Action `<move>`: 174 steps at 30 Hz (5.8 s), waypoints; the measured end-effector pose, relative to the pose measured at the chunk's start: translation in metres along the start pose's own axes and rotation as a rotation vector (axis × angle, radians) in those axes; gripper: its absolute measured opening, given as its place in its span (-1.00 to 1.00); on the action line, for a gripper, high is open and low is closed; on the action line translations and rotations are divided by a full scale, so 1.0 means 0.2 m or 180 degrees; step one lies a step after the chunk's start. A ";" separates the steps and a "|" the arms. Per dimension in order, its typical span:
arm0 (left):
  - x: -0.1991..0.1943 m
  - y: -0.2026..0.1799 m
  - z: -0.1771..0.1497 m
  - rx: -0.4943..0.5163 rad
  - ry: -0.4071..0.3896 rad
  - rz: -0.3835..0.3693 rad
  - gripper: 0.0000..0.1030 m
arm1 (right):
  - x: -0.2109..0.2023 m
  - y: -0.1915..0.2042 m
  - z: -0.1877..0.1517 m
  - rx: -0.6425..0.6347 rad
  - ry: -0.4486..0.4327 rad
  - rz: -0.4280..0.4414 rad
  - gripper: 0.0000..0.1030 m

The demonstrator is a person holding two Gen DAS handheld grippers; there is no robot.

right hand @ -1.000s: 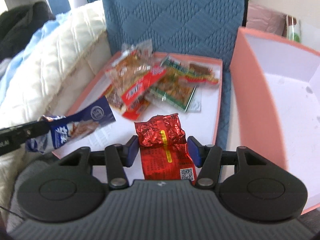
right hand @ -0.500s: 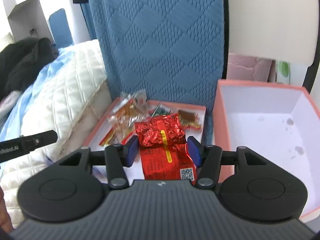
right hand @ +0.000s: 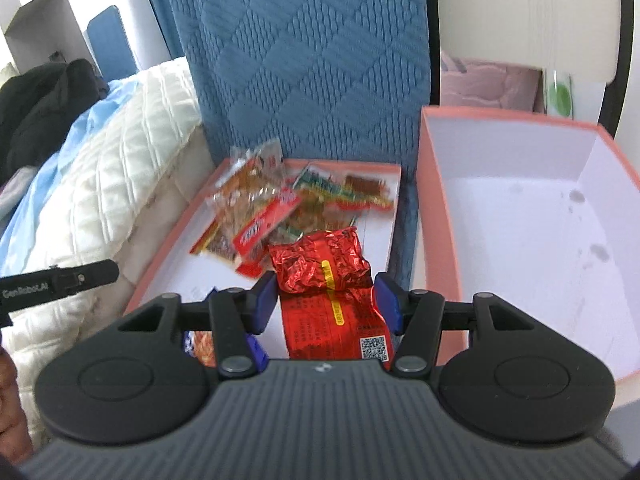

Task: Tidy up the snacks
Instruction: 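Lift the blue bag with left gripper while right gripper lifts the red candy, then carry the blue bag and red candy over the pink box with both grippers, then lower both snacks into the pink box and open both grippers, then withdraw both tools from the pink box back toward the tray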

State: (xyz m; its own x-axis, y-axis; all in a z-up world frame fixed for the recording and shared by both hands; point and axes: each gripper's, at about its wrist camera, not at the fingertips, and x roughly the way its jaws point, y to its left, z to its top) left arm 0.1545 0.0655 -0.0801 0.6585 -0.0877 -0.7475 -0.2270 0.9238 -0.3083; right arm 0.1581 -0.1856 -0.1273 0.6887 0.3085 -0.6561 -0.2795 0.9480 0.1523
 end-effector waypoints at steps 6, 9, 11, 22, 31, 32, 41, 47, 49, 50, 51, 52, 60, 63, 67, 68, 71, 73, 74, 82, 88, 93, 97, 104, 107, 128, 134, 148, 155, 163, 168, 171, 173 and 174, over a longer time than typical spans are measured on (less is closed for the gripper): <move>-0.02 0.08 -0.09 0.0221 0.0197 -0.0207 0.08 | 0.01 0.03 -0.06 0.0022 0.0038 0.0032 0.09; -0.01 0.09 -0.14 0.0338 0.0329 -0.0290 0.30 | 0.01 0.04 -0.07 0.0023 0.0045 0.0041 0.09; 0.00 0.08 -0.17 0.0475 0.0406 -0.0311 0.38 | 0.00 0.04 -0.07 0.0029 0.0050 0.0043 0.09; 0.17 -0.15 -0.40 0.1808 0.0744 -0.0068 0.42 | -0.02 0.04 -0.07 0.0004 0.0033 -0.0012 0.09; 0.31 -0.23 -0.51 0.2344 0.0757 0.0396 0.29 | -0.04 0.01 -0.09 0.0023 0.0040 -0.0066 0.09; 0.32 -0.23 -0.51 0.2344 0.0754 0.0415 0.25 | -0.04 0.00 -0.09 0.0028 0.0040 -0.0071 0.09; 0.32 -0.19 -0.47 0.2131 0.0680 0.0414 -0.15 | -0.04 -0.03 -0.09 0.0038 0.0037 -0.0109 0.09; 0.25 -0.19 -0.40 0.1774 0.0556 0.0321 -0.26 | -0.04 -0.04 -0.09 0.0044 0.0016 -0.0103 0.09; 0.23 -0.18 -0.36 0.1563 0.0521 0.0265 -0.27 | -0.05 -0.04 -0.08 0.0015 -0.0003 -0.0102 0.09; 0.22 -0.18 -0.34 0.1466 0.0497 0.0244 -0.27 | -0.05 -0.04 -0.07 -0.0001 -0.0013 -0.0104 0.09; 0.20 -0.18 -0.32 0.1372 0.0463 0.0220 -0.28 | -0.06 -0.04 -0.06 -0.0011 -0.0022 -0.0104 0.09; 0.19 -0.18 -0.31 0.1308 0.0434 0.0206 -0.28 | -0.06 -0.04 -0.06 -0.0020 -0.0035 -0.0106 0.09; 0.08 -0.25 -0.13 0.0887 0.0165 0.0065 -0.28 | -0.12 -0.05 0.02 -0.0098 -0.0193 -0.0136 0.09; 0.04 -0.29 -0.05 0.0788 0.0062 -0.0013 -0.28 | -0.16 -0.06 0.06 -0.0111 -0.0275 -0.0148 0.09; -0.01 -0.35 0.04 0.0635 -0.0058 -0.0140 -0.28 | -0.22 -0.08 0.11 -0.0130 -0.0397 -0.0165 0.09; -0.03 -0.37 0.06 0.0605 -0.0088 -0.0172 -0.28 | -0.23 -0.08 0.13 -0.0136 -0.0438 -0.0172 0.09; -0.06 -0.43 0.12 0.0528 -0.0170 -0.0270 -0.28 | -0.29 -0.10 0.18 -0.0166 -0.0555 -0.0202 0.09; -0.08 -0.47 0.15 0.0485 -0.0209 -0.0343 -0.28 | -0.32 -0.12 0.21 -0.0186 -0.0625 -0.0220 0.09; -0.08 -0.50 0.17 0.0463 -0.0229 -0.0382 -0.28 | -0.34 -0.13 0.22 -0.0189 -0.0659 -0.0230 0.09; -0.10 -0.75 0.24 0.0401 -0.0305 -0.0677 -0.28 | -0.47 -0.25 0.29 -0.0177 -0.0873 -0.0364 0.09; 0.01 -0.96 0.22 0.0430 -0.0175 -0.0873 -0.28 | -0.49 -0.41 0.29 -0.0073 -0.0894 -0.0497 0.09; 0.12 -1.13 0.16 0.0452 -0.0017 -0.0944 -0.28 | -0.48 -0.56 0.25 0.0059 -0.0827 -0.0608 0.09; 0.21 -1.25 0.12 0.0484 0.0114 -0.0993 -0.28 | -0.45 -0.68 0.21 0.0158 -0.0746 -0.0667 0.10; 0.39 -1.42 0.05 0.0562 0.0387 -0.0993 -0.28 | -0.34 -0.86 0.17 0.0315 -0.0585 -0.0711 0.10; 0.47 -1.47 0.02 0.0603 0.0489 -0.0981 -0.28 | -0.28 -0.93 0.15 0.0394 -0.0510 -0.0709 0.09; 0.57 -1.53 -0.03 0.0802 0.0631 -0.0943 0.30 | 0.00 -1.18 0.07 0.0808 -0.0175 -0.0693 0.41; 0.36 -1.49 0.03 0.0832 0.0386 -0.0935 0.30 | -0.11 -1.11 0.10 0.0781 -0.0327 -0.0611 0.42; -0.20 -1.31 0.15 0.0874 -0.0206 -0.0973 0.30 | -0.51 -0.84 0.21 0.0597 -0.0871 -0.0529 0.42; -0.38 -1.16 0.13 0.0894 -0.0445 -0.0856 0.30 | -0.64 -0.68 0.22 0.0505 -0.1048 -0.0420 0.42; -0.45 -0.98 0.09 0.0868 -0.0560 -0.0840 0.30 | -0.67 -0.51 0.20 0.0360 -0.1073 -0.0377 0.42; -0.45 -0.87 0.04 0.0850 -0.0654 -0.0801 0.30 | -0.64 -0.39 0.16 0.0238 -0.1063 -0.0431 0.42; -0.44 -0.80 0.02 0.0769 -0.0667 -0.0810 0.30 | -0.63 -0.34 0.14 0.0240 -0.1032 -0.0427 0.42; -0.44 -0.76 0.02 0.0741 -0.0698 -0.0789 0.30 | -0.64 -0.31 0.12 0.0201 -0.1047 -0.0432 0.42; -0.44 -0.74 0.01 0.0725 -0.0713 -0.0785 0.30 | -0.64 -0.29 0.11 0.0161 -0.1059 -0.0436 0.42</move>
State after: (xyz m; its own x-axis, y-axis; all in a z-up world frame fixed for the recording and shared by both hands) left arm 0.1325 -0.0633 0.0321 0.8191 -0.2569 -0.5129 0.1056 0.9464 -0.3053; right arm 0.1013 -0.2782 -0.0350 0.8998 0.1792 -0.3977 -0.1419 0.9824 0.1214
